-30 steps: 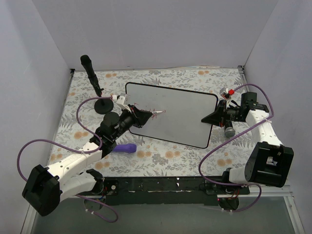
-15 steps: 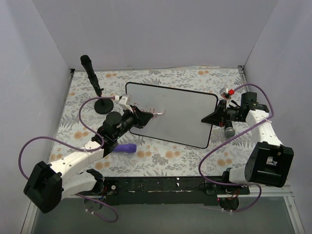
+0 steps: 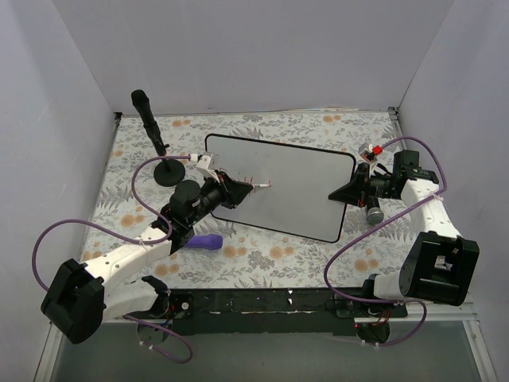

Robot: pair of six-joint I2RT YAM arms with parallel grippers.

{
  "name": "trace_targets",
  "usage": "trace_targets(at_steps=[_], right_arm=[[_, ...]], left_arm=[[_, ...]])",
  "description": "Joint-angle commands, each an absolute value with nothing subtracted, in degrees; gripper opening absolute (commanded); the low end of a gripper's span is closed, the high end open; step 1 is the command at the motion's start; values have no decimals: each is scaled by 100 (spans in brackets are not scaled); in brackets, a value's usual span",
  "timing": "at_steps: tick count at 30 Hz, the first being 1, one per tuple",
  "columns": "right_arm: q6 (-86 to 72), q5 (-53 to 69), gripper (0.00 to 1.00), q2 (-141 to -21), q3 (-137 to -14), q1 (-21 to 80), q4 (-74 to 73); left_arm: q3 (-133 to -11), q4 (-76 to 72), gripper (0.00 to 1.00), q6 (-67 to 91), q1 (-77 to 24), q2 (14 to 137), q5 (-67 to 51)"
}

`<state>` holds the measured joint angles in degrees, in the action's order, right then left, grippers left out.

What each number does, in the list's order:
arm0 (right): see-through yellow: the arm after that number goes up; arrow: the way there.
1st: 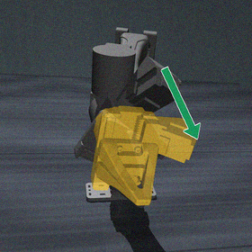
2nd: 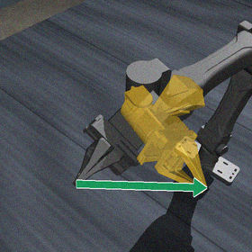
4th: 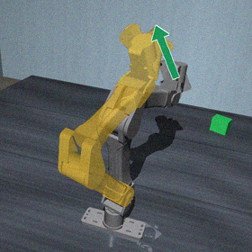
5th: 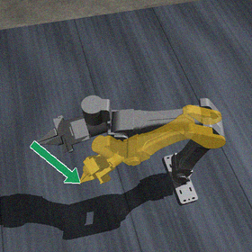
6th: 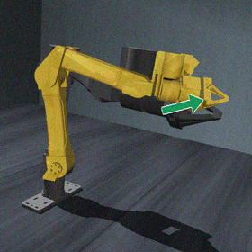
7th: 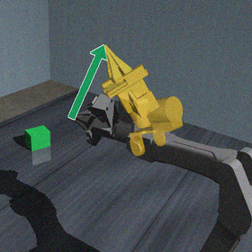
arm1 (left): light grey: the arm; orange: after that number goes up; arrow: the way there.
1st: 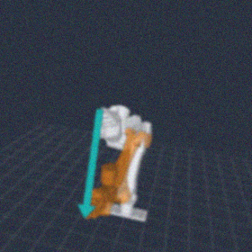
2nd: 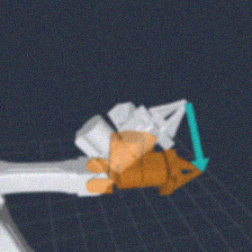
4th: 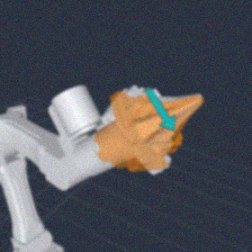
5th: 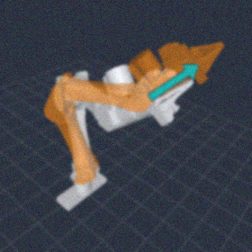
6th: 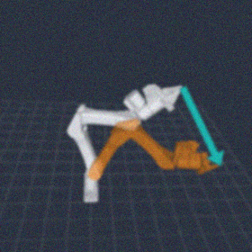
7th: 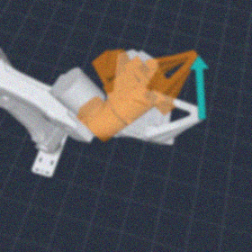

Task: Write a sentence on the whiteboard

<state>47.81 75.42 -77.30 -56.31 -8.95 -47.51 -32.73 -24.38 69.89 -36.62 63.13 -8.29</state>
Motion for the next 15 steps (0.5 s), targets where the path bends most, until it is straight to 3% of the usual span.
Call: trace_targets(at_steps=[1,15], right_arm=[[5010,7444,1,-7664,-5687,-870,-4605],[5010,7444,1,-7655,-5686,-870,-4605]], left_arm=[[-3472,-2417,0,6873,-3665,6311,-677],[-2988,-1934,0,6873,-3665,5985,-492]])
